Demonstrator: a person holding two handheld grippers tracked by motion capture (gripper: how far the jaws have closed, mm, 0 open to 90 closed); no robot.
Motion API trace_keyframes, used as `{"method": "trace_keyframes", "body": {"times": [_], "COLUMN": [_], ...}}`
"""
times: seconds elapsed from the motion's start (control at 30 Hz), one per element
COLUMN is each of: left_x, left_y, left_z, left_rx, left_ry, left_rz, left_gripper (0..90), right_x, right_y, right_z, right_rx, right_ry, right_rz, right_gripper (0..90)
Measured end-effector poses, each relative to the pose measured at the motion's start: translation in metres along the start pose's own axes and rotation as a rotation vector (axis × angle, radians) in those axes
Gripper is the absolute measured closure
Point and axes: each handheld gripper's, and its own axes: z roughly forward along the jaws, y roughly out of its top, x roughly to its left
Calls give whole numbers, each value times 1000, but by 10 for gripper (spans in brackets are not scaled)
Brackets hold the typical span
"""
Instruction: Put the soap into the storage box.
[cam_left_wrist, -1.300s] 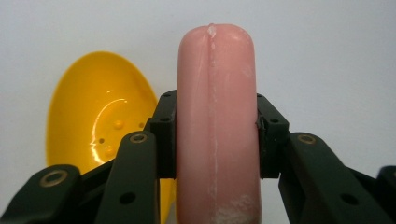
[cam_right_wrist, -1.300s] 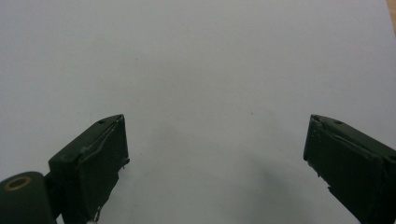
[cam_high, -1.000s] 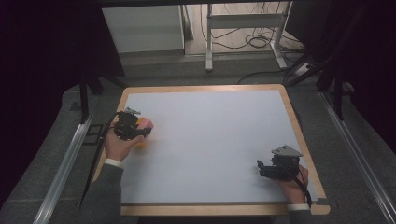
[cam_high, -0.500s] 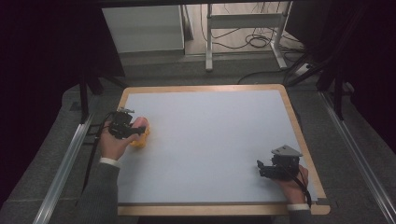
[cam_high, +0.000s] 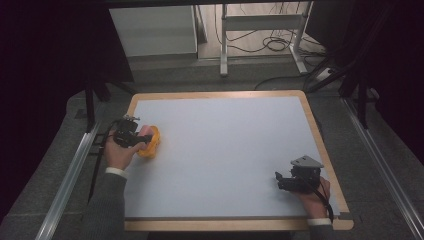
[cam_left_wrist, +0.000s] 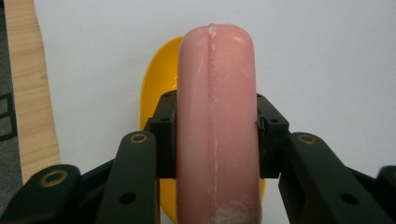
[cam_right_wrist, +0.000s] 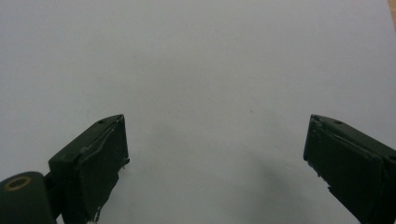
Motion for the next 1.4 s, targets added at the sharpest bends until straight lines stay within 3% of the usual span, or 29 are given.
{"method": "trace_keyframes", "body": {"times": [0.63,0.7,0.73,0.77,0.93,1.17,1.23,1.4], "left_x": [2,2,2,2,1,-6,-10,-16], "left_y": [-2,-2,-1,1,2,-3,-7,-16], "left_z": [15,14,12,8,-5,-16,-25,-34], "left_rx": [43,17,4,-11,-48,-90,-123,-147], "left_ry": [15,9,12,15,3,-38,-71,-120], "left_rz": [-7,-11,-16,-19,-19,6,22,59], "left_gripper": [595,584,550,441,316,271,270,267], "right_x": [-1,0,0,0,0,1,1,2], "right_y": [0,0,0,0,0,0,0,1], "right_z": [0,0,0,0,0,1,1,1], "right_rx": [1,3,4,5,5,2,2,5], "right_ry": [0,0,1,2,2,2,2,4], "right_rz": [2,0,0,-1,-2,-5,-6,-8], "right_gripper": [62,62,62,62,62,62,62,62]}}
